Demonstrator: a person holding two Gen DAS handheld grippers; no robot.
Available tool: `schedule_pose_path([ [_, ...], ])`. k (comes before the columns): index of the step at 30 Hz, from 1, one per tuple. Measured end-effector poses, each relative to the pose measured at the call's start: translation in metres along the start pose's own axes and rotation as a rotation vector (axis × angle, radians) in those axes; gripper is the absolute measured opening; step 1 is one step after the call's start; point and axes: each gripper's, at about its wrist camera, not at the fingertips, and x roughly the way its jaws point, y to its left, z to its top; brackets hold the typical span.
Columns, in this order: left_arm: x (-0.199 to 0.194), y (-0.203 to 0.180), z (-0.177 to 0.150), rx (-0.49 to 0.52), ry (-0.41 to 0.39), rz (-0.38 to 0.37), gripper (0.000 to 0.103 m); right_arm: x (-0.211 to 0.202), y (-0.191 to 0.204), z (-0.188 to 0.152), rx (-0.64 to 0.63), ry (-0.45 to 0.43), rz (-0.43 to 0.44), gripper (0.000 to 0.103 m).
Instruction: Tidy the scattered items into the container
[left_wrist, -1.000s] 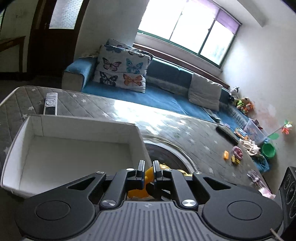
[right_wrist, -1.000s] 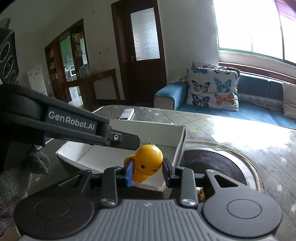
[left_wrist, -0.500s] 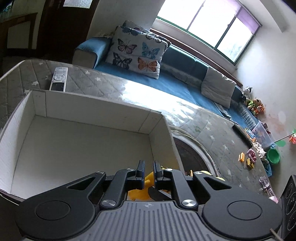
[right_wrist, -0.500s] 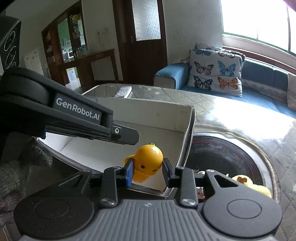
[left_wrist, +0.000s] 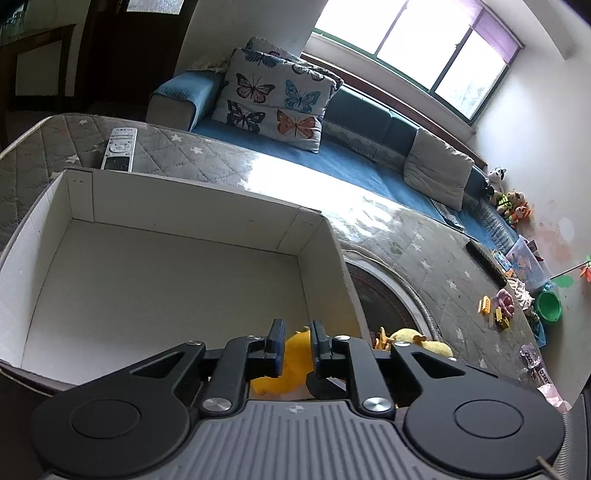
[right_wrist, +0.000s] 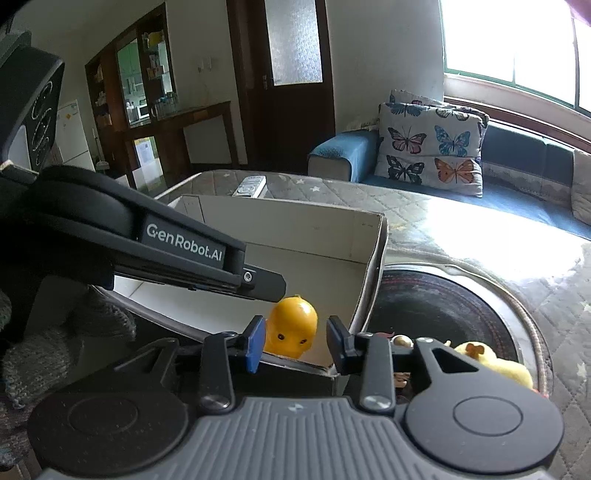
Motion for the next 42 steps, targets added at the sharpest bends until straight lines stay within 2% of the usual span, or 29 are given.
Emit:
schedule_pose_path([
  [2,-0.006,-0.004,-0.002,0.008,-0.010,-0.001,0.018,-0.008,0.000,-0.003,-0.009,-0.011,-0.009,0.046],
  [12,-0.031,-0.020,-0.020,0.032,-0.040,-0.005,0.020,-0.047,-0.005,-0.019,-0.034,-0.040,-0.050,0.055],
  [15,-0.039,-0.027,-0.030,0.048,-0.049,-0.002,0.020,-0.057,-0.006,-0.028,-0.034,-0.042,-0.054,0.066],
  [18,-0.044,-0.034,-0.042,0.062,-0.050,-0.005,0.020,-0.065,-0.008,-0.036,-0.040,-0.036,-0.060,0.066],
  [21,-0.044,-0.041,-0.052,0.071,-0.037,-0.016,0.021,-0.068,-0.012,-0.043,-0.040,-0.026,-0.067,0.072],
  [30,-0.026,-0.058,-0.074,0.079,0.035,-0.047,0.024,-0.070,-0.028,-0.072,0.013,0.031,-0.096,0.073],
  [42,-0.011,-0.066,-0.079,0.073,0.078,-0.044,0.027,-0.069,-0.049,-0.090,0.077,0.065,-0.123,0.077],
])
